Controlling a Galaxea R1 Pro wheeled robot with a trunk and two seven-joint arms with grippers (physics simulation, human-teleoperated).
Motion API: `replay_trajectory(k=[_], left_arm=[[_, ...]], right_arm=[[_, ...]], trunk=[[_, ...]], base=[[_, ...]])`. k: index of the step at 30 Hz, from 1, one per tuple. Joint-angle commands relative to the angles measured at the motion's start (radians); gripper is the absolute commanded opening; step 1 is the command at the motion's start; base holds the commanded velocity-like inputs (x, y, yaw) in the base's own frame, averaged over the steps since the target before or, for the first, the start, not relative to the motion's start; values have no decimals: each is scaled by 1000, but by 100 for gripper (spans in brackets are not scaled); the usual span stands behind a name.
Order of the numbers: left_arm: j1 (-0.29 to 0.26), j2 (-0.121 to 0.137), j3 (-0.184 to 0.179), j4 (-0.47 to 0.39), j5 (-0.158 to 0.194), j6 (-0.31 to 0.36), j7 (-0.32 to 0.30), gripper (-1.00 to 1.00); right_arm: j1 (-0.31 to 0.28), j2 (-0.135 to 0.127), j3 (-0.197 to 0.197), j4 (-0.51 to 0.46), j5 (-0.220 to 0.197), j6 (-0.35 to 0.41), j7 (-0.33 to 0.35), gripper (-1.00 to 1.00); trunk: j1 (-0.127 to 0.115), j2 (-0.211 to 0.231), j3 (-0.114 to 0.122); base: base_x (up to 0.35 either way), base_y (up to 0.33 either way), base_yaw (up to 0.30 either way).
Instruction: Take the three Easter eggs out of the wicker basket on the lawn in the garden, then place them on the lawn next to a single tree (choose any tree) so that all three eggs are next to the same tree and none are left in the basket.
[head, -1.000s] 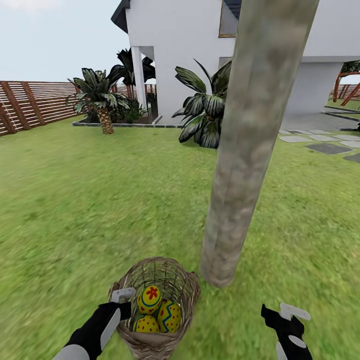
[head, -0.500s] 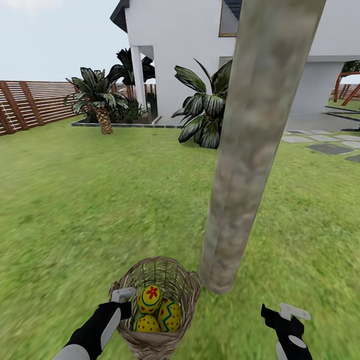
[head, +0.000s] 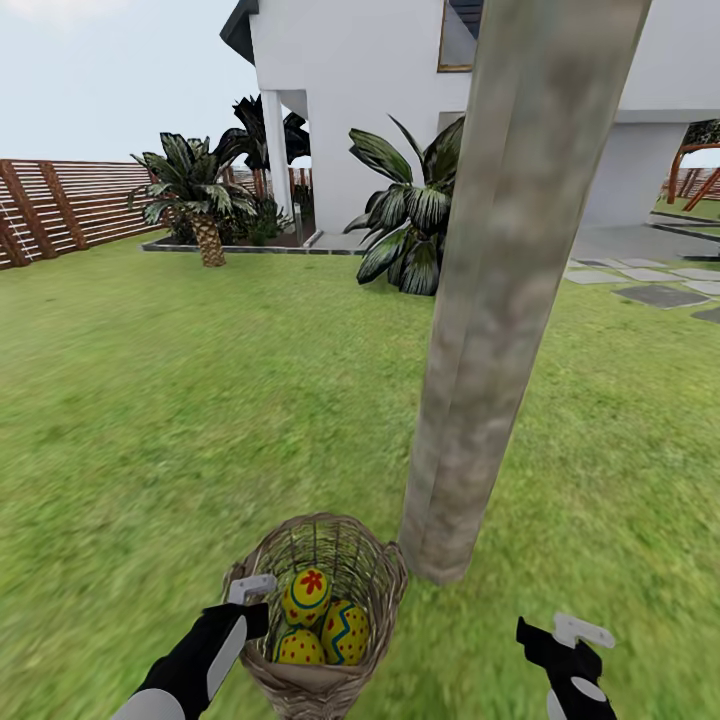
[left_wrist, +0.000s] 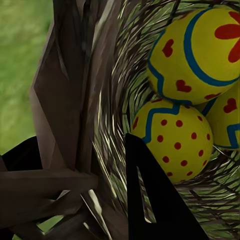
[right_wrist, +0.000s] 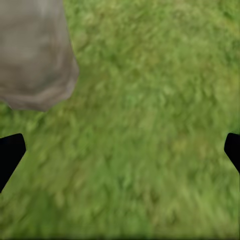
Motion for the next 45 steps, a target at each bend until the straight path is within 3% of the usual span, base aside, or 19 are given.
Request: replay_trajectory(k=[1, 36, 38, 39, 40, 41, 42, 43, 45], left_arm=[[0, -1, 2, -3, 12, 4, 5, -100], [0, -11, 1, 1, 12, 4, 5, -100], [0, -11, 1, 1, 12, 4, 5, -100], [0, -11, 1, 2, 12, 4, 5, -100], [0, -11, 1, 1, 12, 4, 5, -100], [0, -11, 1, 2, 12, 4, 5, -100], [0, -11, 1, 2, 12, 4, 5, -100], [0, -11, 1, 2, 12, 4, 5, -100], [0, -11, 1, 2, 12, 4, 5, -100]], right_arm=[[0, 1, 0, -2, -2, 4, -3, 100], [0, 3, 1, 0, -1, 11, 1, 100], [0, -4, 0, -5, -1, 18, 63, 100], [0, -5, -4, -9, -2, 52, 165, 100], [0, -12, -9, -17, -34, 134, 319, 100], [0, -31, -12, -21, -101, 171, 456, 100], [0, -61, -13, -18, -159, 182, 544, 100], [0, -93, -13, -15, -204, 189, 608, 100], [0, -103, -11, -12, -218, 191, 627, 100]], trunk=[[4, -8, -4], [138, -253, -114], [146, -267, -120], [150, -274, -123], [153, -281, -126], [157, -288, -129], [161, -295, -133], [165, -302, -136], [173, -316, -142]], base=[[0, 0, 0], [0, 0, 0], [0, 0, 0], [0, 0, 0], [0, 0, 0], [0, 0, 0], [0, 0, 0], [0, 0, 0], [0, 0, 0]])
